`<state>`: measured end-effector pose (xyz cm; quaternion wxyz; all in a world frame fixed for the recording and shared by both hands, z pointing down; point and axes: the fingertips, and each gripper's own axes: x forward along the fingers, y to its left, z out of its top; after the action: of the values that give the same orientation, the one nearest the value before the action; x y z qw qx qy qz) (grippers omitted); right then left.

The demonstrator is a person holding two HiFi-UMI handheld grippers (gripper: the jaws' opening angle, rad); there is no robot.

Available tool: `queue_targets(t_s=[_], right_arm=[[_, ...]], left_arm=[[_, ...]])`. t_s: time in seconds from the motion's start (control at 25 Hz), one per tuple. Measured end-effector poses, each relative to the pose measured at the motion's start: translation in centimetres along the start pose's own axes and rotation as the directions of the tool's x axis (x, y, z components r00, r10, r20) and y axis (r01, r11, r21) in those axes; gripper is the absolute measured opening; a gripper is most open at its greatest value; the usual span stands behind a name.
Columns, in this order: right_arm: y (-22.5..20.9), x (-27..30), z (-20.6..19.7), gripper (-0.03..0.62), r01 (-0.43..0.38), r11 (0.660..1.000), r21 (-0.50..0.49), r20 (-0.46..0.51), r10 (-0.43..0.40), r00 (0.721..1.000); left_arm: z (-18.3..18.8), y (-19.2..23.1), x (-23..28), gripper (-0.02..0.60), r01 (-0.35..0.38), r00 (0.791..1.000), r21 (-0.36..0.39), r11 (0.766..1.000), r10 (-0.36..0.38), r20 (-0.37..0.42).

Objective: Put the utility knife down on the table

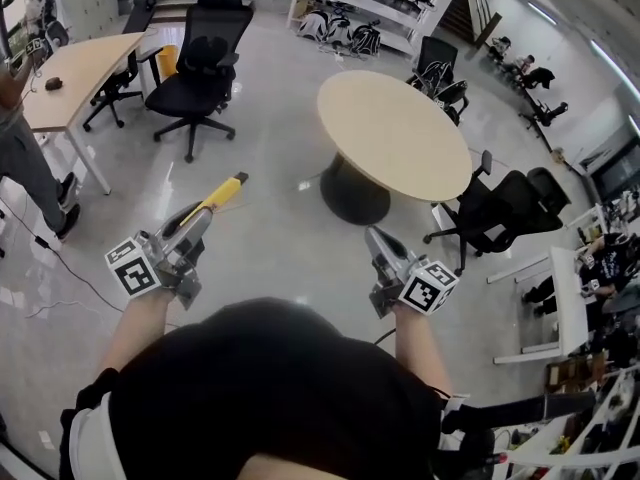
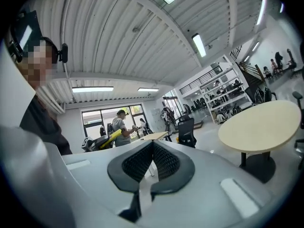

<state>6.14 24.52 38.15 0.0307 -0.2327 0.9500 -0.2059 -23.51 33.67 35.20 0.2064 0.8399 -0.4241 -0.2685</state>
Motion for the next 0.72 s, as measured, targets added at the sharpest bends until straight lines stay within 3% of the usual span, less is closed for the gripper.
queue_targets(t_s=[0.16, 0.32, 0.56, 0.72], right_arm=[[0.0, 7.0, 1.8, 0.015, 0.01, 1.0, -0.007, 0.013, -0.009, 1.0], [-1.9, 11.0, 1.2, 0.015, 0.027, 1.0, -0.002, -0.012, -0.027, 1.0], [-9.3, 13.2, 2.1, 0.015, 0.069, 0.996, 0.059, -0.006, -0.069, 0.998], [-15.6, 15.3, 3.8, 0.015, 0.032, 0.998, 0.063, 0.006, -0.032, 0.999]], left_arm=[[4.8, 5.9, 0.5, 0.075, 0.012, 1.0, -0.006, 1.0, -0.013, -0.019], [6.4, 10.7, 2.2, 0.075, 0.012, 1.0, -0.032, 0.999, -0.013, -0.028], [5.7, 15.9, 7.6, 0.075, -0.013, 0.998, -0.061, 0.998, 0.009, -0.059], [5.1, 18.7, 13.4, 0.075, -0.029, 0.998, -0.044, 0.999, 0.026, -0.059]])
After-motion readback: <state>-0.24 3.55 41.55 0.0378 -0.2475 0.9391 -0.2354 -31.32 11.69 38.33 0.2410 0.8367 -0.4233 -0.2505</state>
